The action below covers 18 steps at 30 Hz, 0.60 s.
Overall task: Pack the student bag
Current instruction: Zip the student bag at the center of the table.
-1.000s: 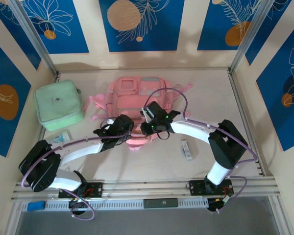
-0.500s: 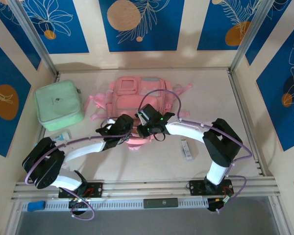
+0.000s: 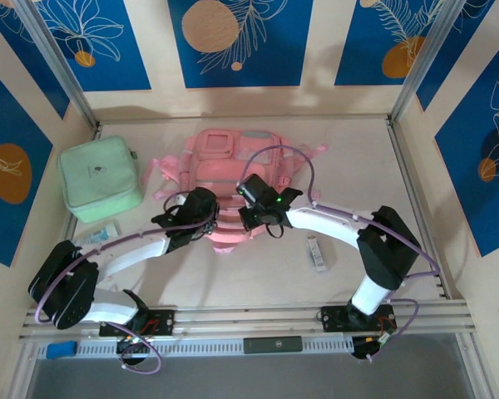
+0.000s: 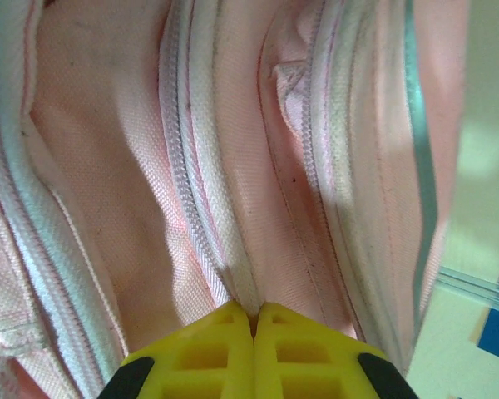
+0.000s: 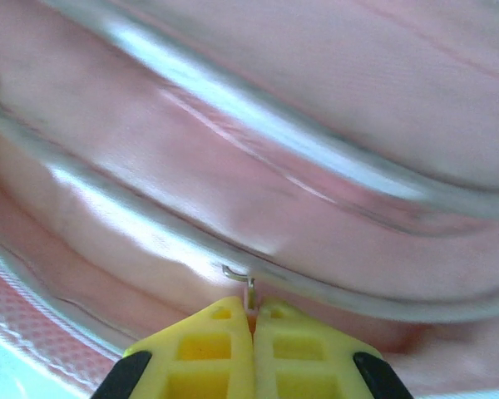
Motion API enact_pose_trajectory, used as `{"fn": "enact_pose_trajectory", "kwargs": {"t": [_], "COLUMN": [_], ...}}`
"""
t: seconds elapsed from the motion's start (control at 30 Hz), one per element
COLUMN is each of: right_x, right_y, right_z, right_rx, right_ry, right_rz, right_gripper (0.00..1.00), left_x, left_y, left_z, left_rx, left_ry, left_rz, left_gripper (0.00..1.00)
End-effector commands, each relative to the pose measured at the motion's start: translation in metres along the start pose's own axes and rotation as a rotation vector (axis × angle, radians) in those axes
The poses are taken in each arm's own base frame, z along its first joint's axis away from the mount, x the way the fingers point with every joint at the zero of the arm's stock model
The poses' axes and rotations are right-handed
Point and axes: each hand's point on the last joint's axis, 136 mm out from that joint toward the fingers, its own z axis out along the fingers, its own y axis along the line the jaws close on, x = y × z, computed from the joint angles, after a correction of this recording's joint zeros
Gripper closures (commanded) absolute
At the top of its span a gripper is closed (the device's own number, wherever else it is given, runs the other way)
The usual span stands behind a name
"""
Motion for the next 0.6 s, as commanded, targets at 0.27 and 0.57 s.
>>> {"fn": "enact_pose_trajectory", "kwargs": {"t": [0.27, 0.57], "right_x": [0.007, 0.001], "right_y": [0.014, 0.029], "right_z": [-0.027, -0.016], "right_rx": [-0.04, -0.029], "right_ry": [0.014, 0.041], "right_rz": [-0.063, -0.011], "right_gripper": [1.0, 1.0], "left_x": [-0.048, 0.013], "left_y": [0.013, 0.007], "left_z": [-0.008, -0.007], "left_rx": [-0.05, 0.007], "left_ry": [0.004, 0.107], "left_rz": [0.096, 0.05], "left_gripper": [1.0, 0.61]}}
